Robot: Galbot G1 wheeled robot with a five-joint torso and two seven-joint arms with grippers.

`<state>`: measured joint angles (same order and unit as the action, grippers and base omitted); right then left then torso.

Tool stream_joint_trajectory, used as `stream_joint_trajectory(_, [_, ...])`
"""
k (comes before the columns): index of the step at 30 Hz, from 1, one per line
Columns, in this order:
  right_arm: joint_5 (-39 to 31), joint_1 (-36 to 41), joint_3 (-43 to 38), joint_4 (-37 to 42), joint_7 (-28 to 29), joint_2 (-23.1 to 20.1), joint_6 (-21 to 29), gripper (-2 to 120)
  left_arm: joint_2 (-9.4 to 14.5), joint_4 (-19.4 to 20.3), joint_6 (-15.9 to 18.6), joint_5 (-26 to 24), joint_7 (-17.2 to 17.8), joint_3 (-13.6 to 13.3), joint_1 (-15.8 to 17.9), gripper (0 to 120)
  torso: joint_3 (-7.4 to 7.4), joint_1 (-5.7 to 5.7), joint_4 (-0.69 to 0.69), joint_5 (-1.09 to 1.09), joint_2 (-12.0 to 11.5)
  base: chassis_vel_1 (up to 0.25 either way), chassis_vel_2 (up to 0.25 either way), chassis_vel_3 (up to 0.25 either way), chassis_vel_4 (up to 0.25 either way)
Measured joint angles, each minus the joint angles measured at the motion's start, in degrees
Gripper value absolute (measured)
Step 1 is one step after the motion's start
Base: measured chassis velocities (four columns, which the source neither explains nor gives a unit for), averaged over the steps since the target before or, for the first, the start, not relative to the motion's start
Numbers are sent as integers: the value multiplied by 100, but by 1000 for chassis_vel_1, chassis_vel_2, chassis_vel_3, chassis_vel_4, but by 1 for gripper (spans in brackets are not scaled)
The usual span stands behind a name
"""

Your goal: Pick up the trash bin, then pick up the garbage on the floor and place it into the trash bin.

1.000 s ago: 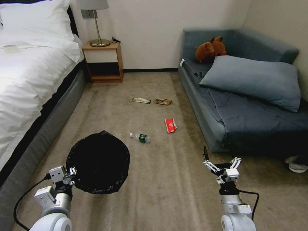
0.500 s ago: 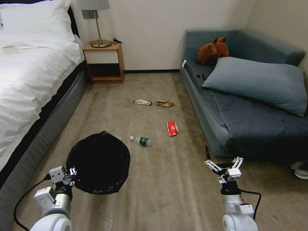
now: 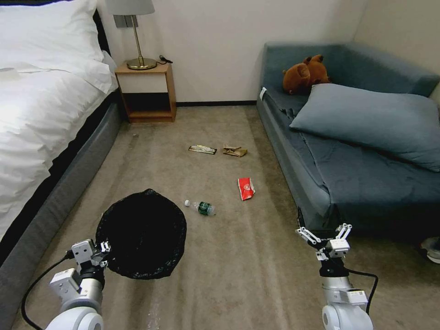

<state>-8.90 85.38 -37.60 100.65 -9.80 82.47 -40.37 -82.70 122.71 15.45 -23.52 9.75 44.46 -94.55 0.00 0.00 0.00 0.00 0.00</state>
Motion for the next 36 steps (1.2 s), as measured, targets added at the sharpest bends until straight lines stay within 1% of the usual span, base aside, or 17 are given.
stream_joint_trajectory(8, [-70,-7,-6,167,28,-35,116,100,11,99,3,-9,-46,15,-43,1,0,0,0,1,0,-74,73,73,-71])
stream_joint_trajectory(18, [-61,39,-17,188,15,-22,152,100,10,78,-67,-53,-31,68,-134,1,0,0,0,0,0,-77,74,63,-77])
stream_joint_trajectory(32, [-55,115,-83,167,-42,-30,58,100,-55,133,-61,-119,-7,49,-94,1,0,0,0,0,0,-81,76,90,-75])
stream_joint_trajectory(36, [-54,133,-92,175,-44,-30,50,100,-59,186,-32,-195,-17,114,-61,1,0,0,0,0,0,-65,72,76,-73])
